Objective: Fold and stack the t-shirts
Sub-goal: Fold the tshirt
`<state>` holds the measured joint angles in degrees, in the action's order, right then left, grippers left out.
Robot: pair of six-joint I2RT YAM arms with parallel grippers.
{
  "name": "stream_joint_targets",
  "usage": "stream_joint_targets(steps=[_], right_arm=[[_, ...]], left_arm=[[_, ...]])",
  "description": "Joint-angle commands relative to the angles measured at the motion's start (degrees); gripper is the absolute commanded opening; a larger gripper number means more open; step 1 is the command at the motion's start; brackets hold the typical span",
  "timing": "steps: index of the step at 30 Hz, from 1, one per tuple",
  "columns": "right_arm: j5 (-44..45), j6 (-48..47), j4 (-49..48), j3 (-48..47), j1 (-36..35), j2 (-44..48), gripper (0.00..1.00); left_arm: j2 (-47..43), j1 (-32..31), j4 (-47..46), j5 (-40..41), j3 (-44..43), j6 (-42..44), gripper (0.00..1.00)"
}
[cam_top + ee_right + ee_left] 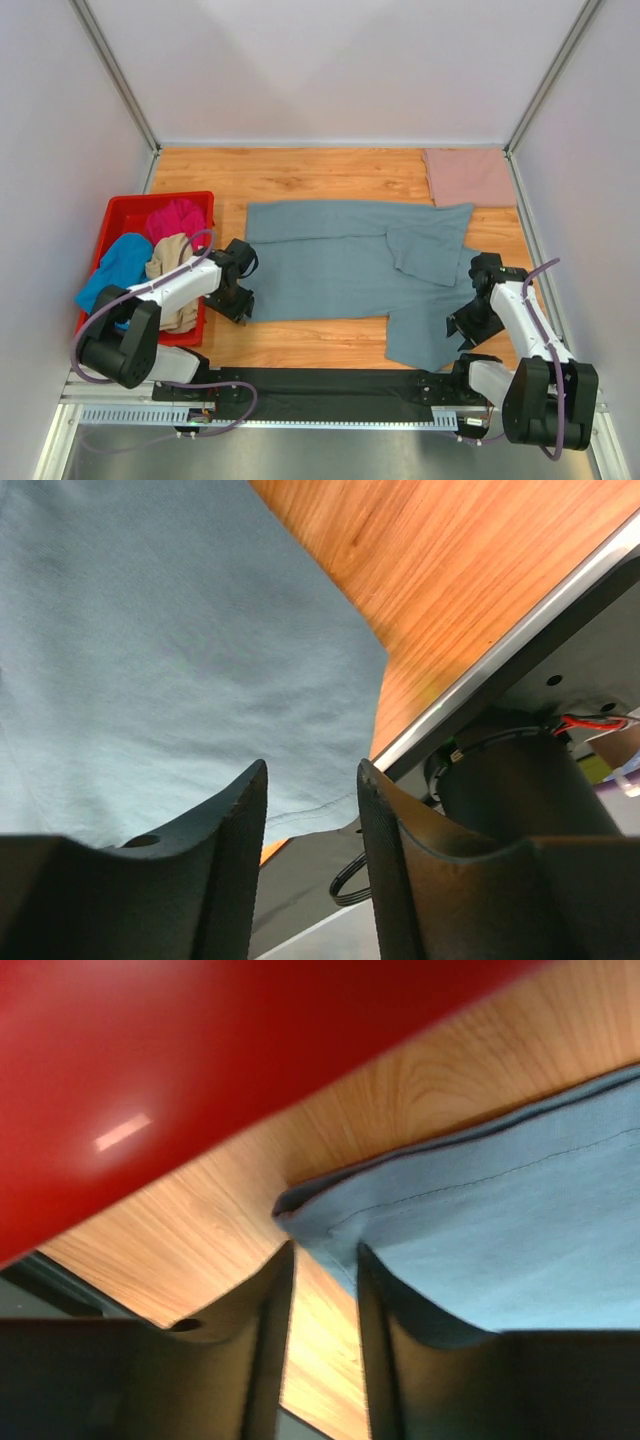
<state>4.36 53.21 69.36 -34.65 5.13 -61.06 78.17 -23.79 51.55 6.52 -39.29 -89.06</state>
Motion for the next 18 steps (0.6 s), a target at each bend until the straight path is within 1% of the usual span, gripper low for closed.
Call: stream_joint_targets(steps=[1,2,3,6,9,10,13,18], right_arm=[[-1.11,3.91,-2.04,0.46,0.85,-0.55,0.44],[-1.11,4.53,-2.39,0.73,1.03,-0.73,0.45],[-0.67,5.49,-3.00,1.25,1.20,-1.16,0.46],[1.34,6.64,-4.06,1.78,2.17,-2.48,0.47],[2.58,8.48,-4.32,2.66,2.96,-3.45,0.47],[2.41,10.84,-4.41,3.71,3.22,-3.37,0.47],[2.23,13.93,-5.29,5.12,3.23,-3.19,0.47],[6.62,13.32,-6.52,4.33,3.31,-4.51,0.47]], left_arm=[[1.54,0.15,-1.54,1.47,-1.67,0.37,0.35],[1.55,0.15,-2.06,1.39,-1.41,0.03,0.30],[1.28,0.15,-2.68,1.21,-1.06,0.28,0.17],[0.32,0.15,-3.47,0.25,-0.26,0.29,0.00],[-0.74,0.15,-2.86,0.86,-0.53,0.72,0.00],[-1.00,0.15,-2.95,1.12,-0.96,0.90,0.00],[-1.18,0.15,-3.29,1.04,-1.84,0.55,0.00],[0.84,0.15,-3.47,-0.89,-3.69,1.43,0.00]])
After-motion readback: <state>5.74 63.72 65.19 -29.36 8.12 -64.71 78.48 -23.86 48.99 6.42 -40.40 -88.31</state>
